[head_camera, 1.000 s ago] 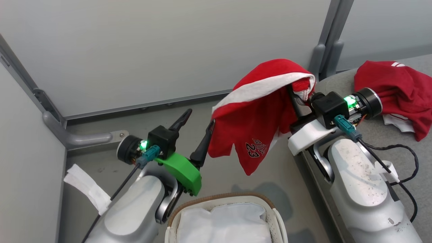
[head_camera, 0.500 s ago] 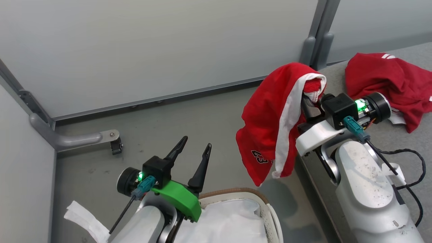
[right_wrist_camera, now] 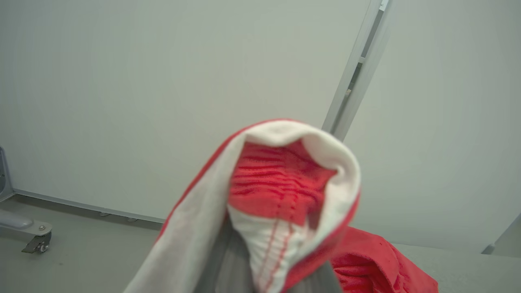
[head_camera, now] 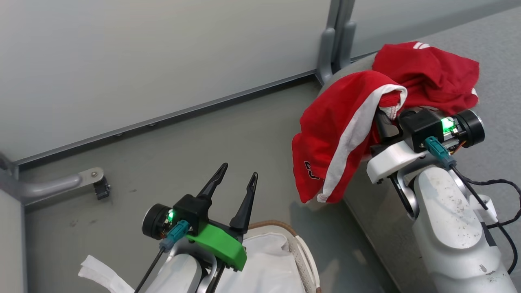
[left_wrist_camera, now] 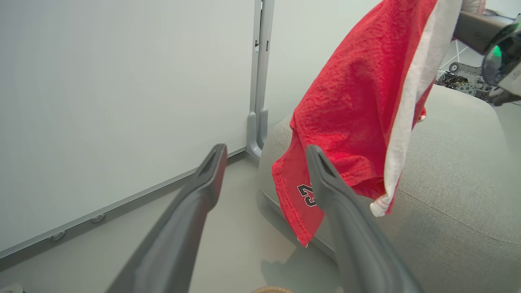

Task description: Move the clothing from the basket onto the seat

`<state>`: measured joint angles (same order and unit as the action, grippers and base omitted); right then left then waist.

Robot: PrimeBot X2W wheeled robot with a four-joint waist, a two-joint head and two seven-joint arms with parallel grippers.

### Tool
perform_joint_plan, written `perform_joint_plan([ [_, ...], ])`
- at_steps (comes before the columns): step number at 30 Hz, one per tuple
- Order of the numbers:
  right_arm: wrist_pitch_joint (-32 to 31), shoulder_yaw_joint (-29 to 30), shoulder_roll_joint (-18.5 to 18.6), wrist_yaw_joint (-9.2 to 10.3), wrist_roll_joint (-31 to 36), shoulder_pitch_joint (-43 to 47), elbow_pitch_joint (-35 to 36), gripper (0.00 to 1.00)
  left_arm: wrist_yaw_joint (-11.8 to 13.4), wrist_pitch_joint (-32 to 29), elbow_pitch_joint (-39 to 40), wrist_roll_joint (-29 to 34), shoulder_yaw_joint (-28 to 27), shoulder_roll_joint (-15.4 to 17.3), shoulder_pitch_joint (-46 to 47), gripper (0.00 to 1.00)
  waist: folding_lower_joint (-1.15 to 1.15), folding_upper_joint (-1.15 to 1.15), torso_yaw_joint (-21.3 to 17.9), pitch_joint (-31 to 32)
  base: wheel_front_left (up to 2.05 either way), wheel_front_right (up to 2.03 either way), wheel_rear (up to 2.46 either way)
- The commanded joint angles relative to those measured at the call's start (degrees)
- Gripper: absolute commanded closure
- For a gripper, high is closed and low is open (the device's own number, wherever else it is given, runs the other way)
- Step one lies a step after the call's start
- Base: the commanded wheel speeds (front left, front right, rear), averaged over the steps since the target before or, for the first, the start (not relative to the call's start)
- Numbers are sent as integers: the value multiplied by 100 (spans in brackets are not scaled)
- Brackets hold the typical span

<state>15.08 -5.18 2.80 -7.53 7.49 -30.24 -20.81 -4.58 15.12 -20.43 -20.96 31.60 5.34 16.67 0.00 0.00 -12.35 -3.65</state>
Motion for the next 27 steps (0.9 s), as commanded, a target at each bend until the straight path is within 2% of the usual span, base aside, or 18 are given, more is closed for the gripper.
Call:
perform_joint_plan([
  [1,13,15,20,8,37,23,19,100,-32,3,30,64,-51,-8,-92,0,0,0,-518,-213,0,0,0],
  [8,13,132,16,8,-14,70,68,100,-128,3,26,296,-143,-70,-35,0,0,0,-1354,-484,0,0,0],
  [14,13,194,12,7,-59,97,79,100,-193,3,-28,453,-136,-95,52,0,0,0,-1792,-664,0,0,0],
  [21,13,337,13,7,-80,37,99,100,-240,3,-47,569,-110,-108,101,0,0,0,-1883,-838,0,0,0],
  [27,13,775,127,8,202,-571,178,100,-269,4,41,641,-54,-49,176,0,0,0,-1644,-1121,0,0,0],
])
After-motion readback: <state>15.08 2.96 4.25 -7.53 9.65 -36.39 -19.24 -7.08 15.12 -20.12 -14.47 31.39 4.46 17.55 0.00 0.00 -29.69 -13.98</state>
